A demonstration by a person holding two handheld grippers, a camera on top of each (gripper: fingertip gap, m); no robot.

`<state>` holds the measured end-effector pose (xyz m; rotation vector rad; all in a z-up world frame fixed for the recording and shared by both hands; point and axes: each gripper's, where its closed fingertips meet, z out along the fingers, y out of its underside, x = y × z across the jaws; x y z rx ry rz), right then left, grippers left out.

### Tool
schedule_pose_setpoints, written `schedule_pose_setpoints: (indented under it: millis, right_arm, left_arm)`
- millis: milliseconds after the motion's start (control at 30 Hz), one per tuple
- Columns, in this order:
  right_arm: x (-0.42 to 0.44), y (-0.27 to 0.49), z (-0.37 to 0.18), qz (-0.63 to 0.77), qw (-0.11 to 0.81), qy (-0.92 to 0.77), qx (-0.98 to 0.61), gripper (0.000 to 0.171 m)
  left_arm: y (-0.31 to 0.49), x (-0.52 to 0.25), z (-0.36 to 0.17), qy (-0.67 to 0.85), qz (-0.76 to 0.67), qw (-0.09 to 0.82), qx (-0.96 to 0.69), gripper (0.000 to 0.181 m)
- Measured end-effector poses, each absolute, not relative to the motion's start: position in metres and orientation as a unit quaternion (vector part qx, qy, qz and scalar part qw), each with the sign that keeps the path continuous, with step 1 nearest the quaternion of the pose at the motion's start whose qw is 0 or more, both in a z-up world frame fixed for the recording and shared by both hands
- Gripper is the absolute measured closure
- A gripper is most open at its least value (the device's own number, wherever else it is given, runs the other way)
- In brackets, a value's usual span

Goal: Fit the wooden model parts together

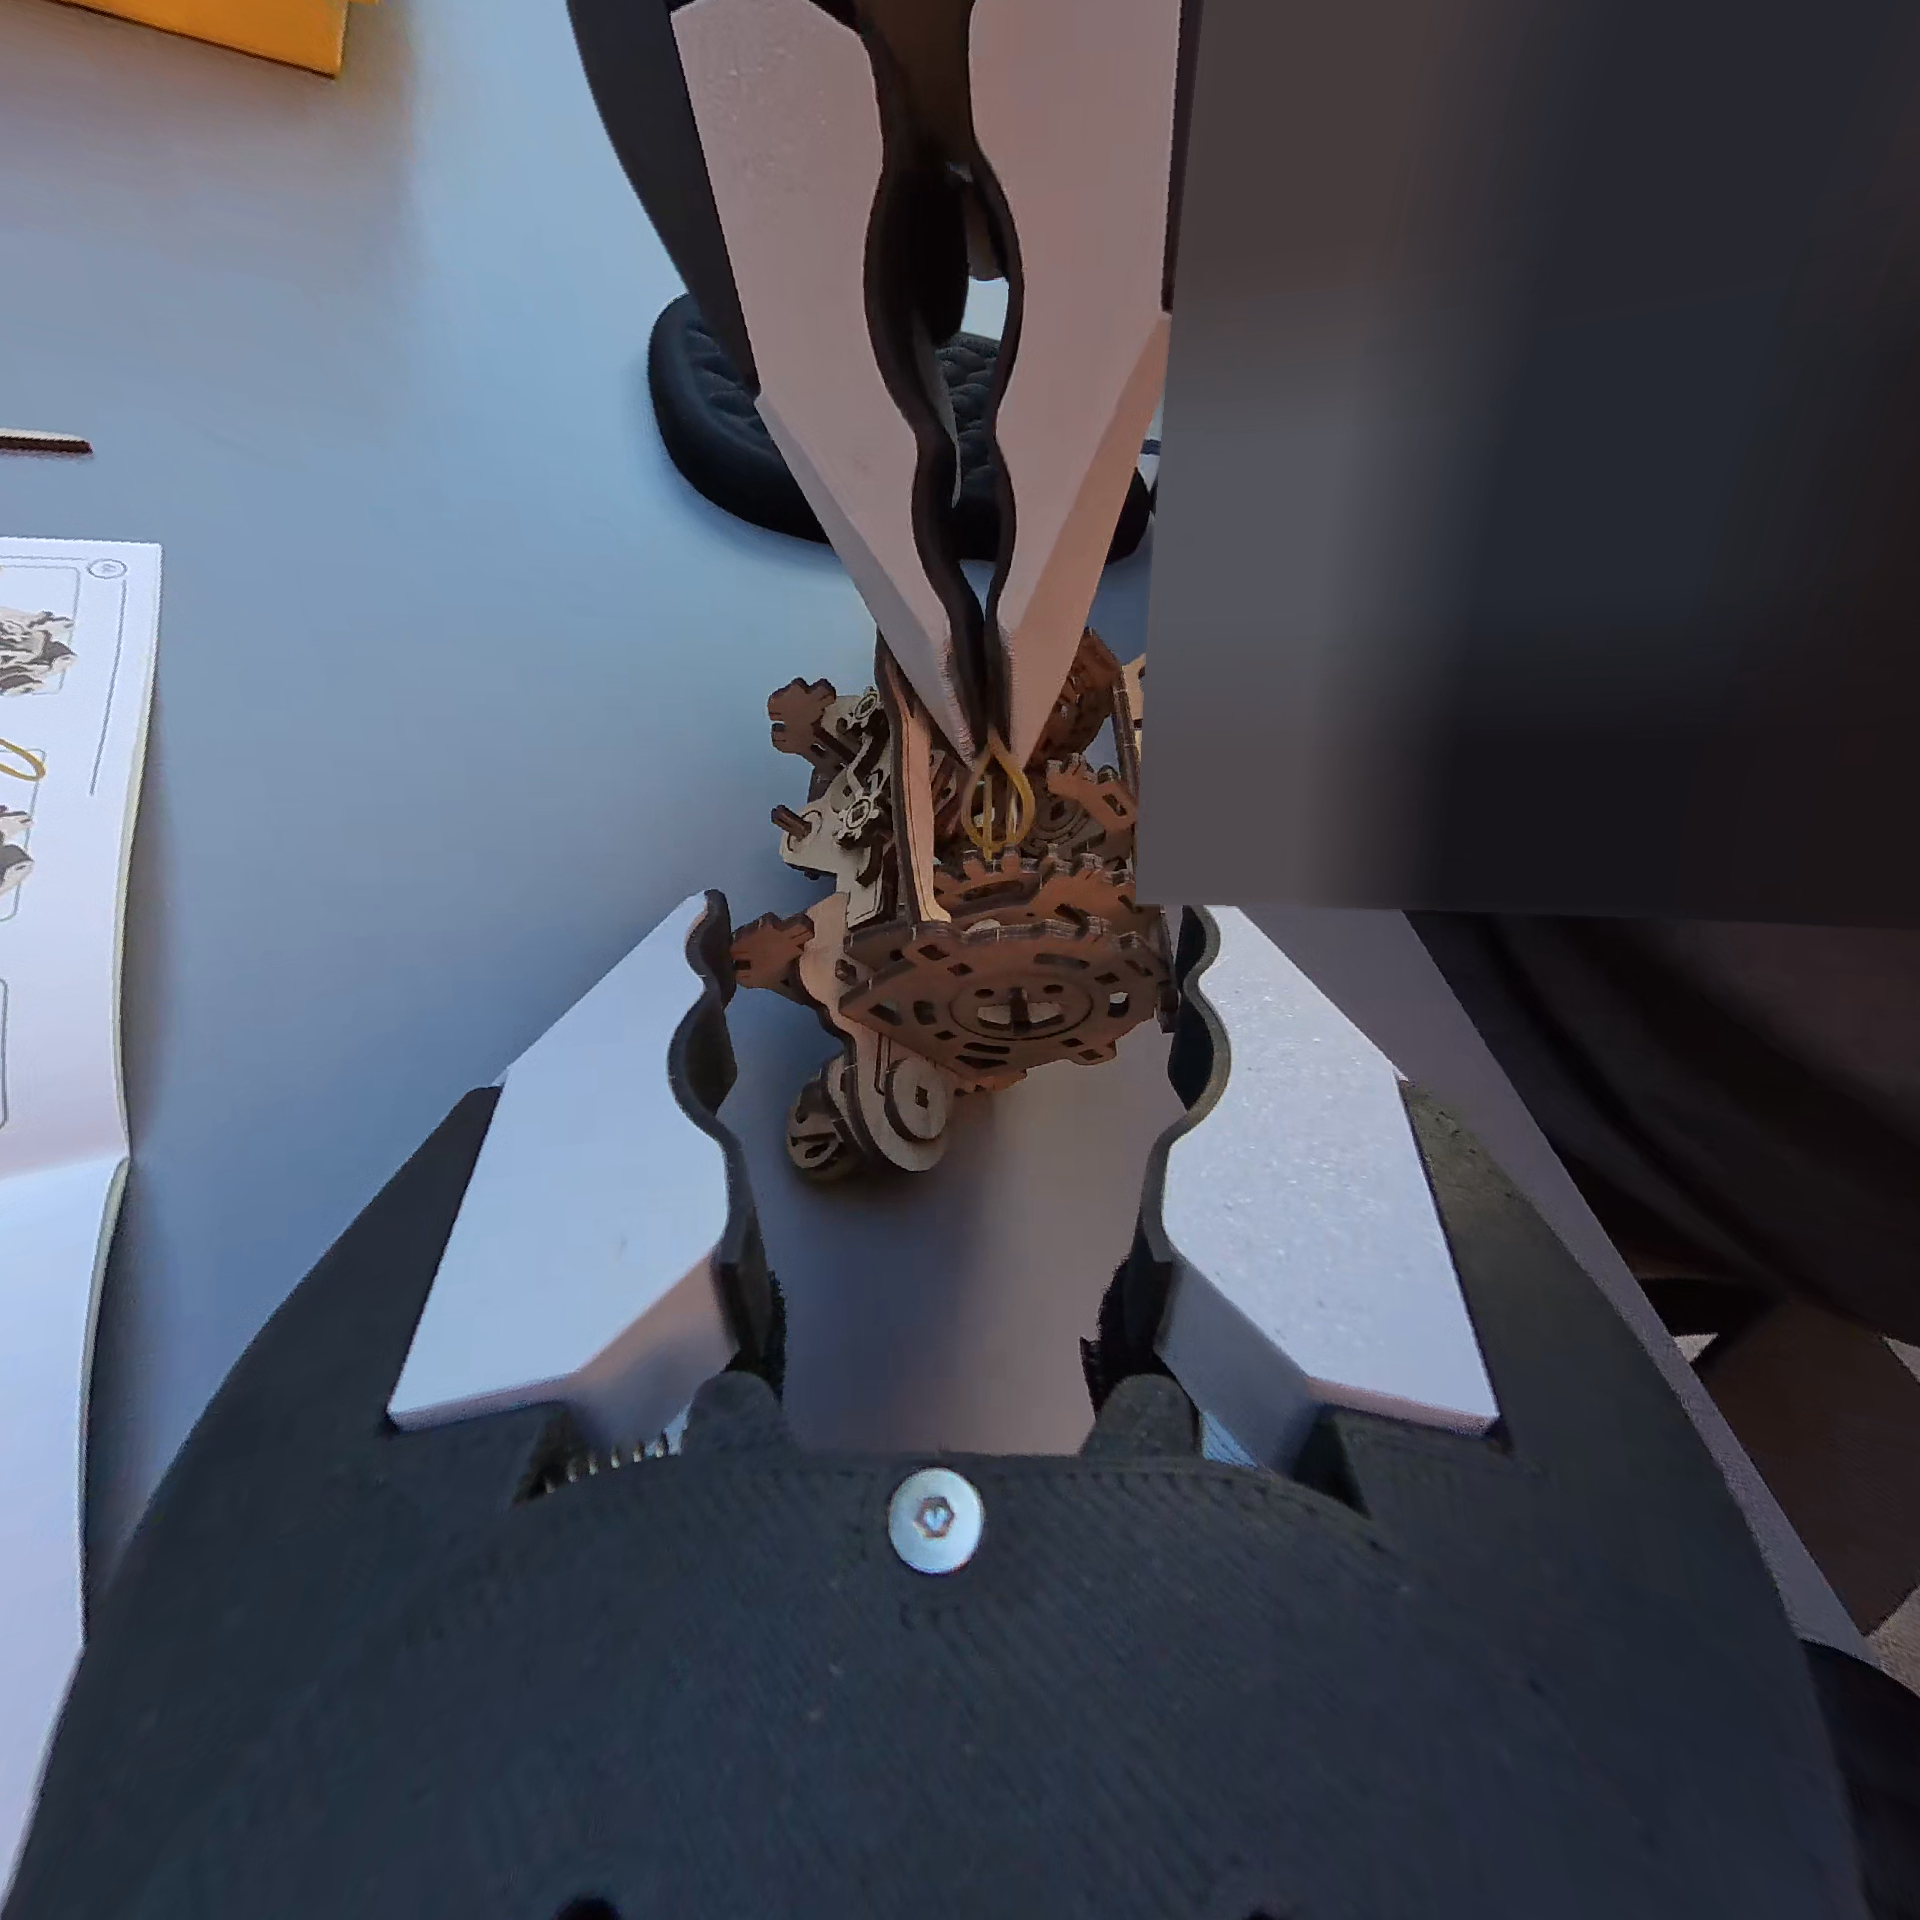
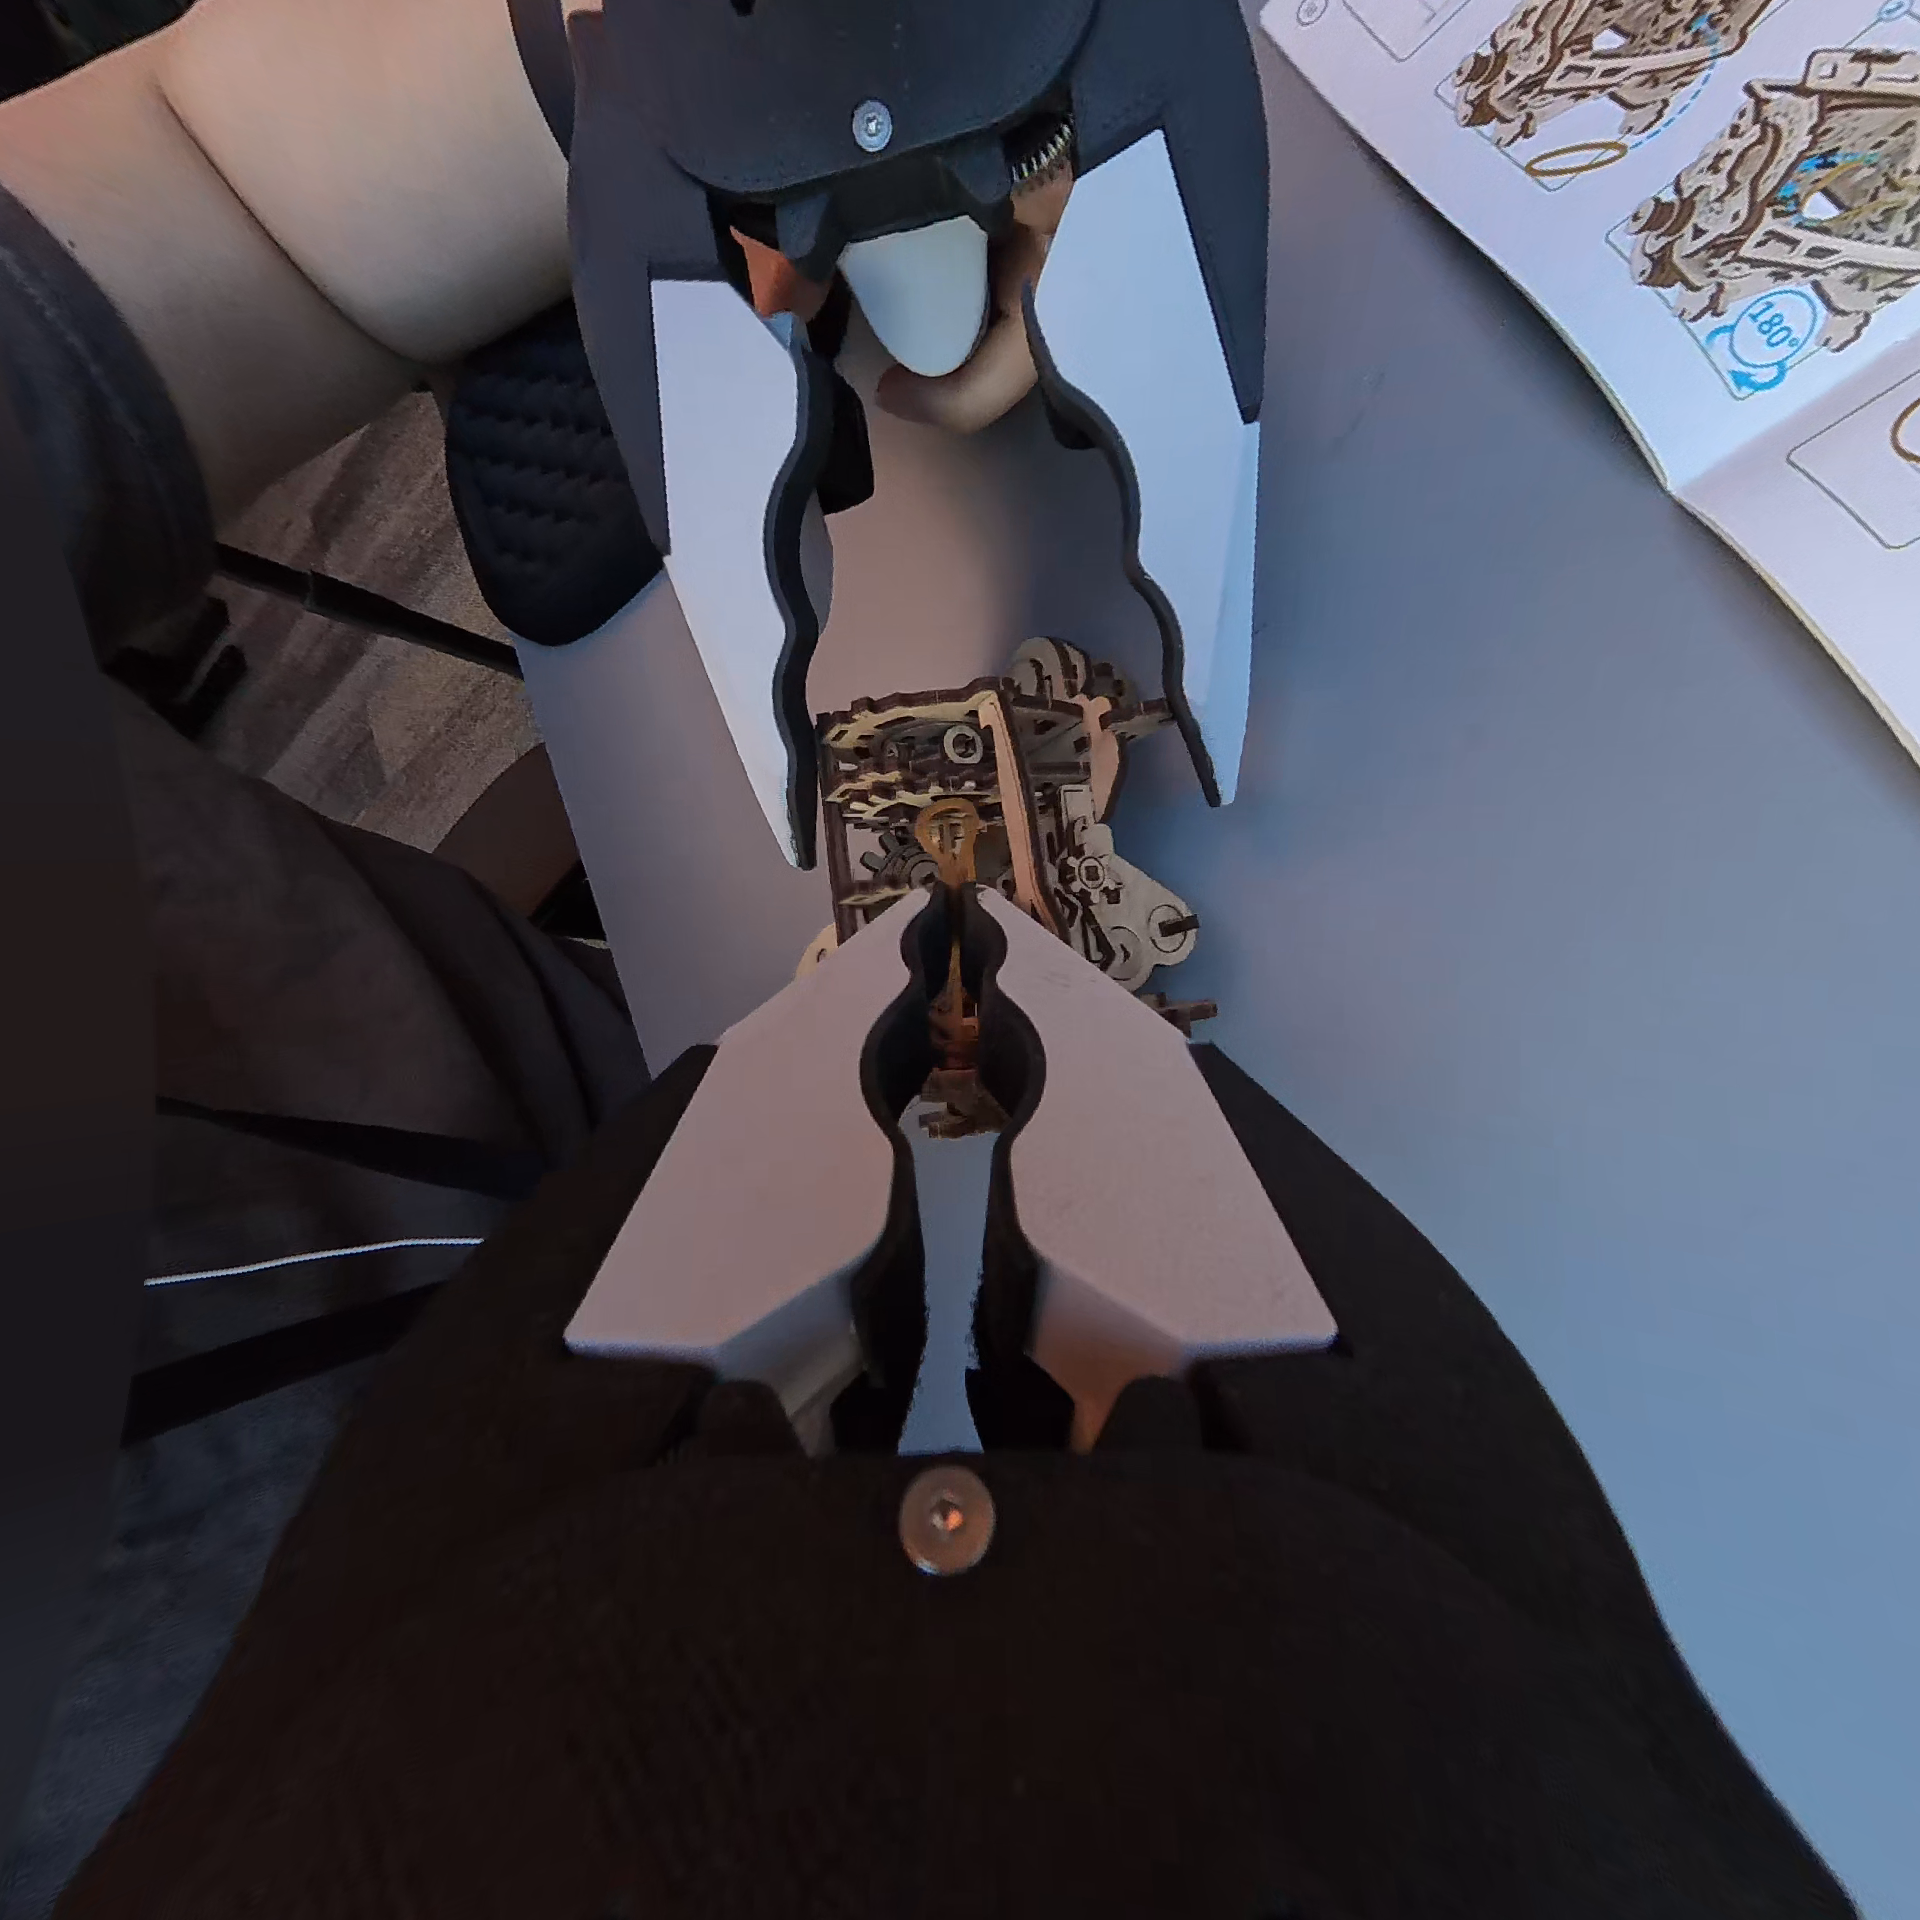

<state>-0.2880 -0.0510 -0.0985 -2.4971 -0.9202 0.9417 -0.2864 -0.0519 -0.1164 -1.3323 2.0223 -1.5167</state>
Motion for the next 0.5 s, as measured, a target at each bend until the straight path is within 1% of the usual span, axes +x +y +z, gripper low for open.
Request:
schedule_pose_setpoints:
  millis: [33,233,500]
  right_arm:
    - [-0.2889,-0.0519,-0.0987,0.331,0.154,-0.322,-0.874,0.171]
    - [-0.2887,-0.0558,-0.1018,0.327,0.131,-0.318,-0.880,0.171]
    - [-0.2897,-0.0546,-0.1022,0.316,0.141,-0.315,-0.884,0.171]
  left_arm:
    - [-0.0524,-0.2860,-0.1162,0.702,-0.523,0.146,-0.461,0.097]
    - [-0.0538,-0.2857,-0.1164,0.707,-0.512,0.160,-0.460,0.097]
    - [-0.0540,-0.2853,-0.1162,0.703,-0.508,0.171,-0.466,0.097]
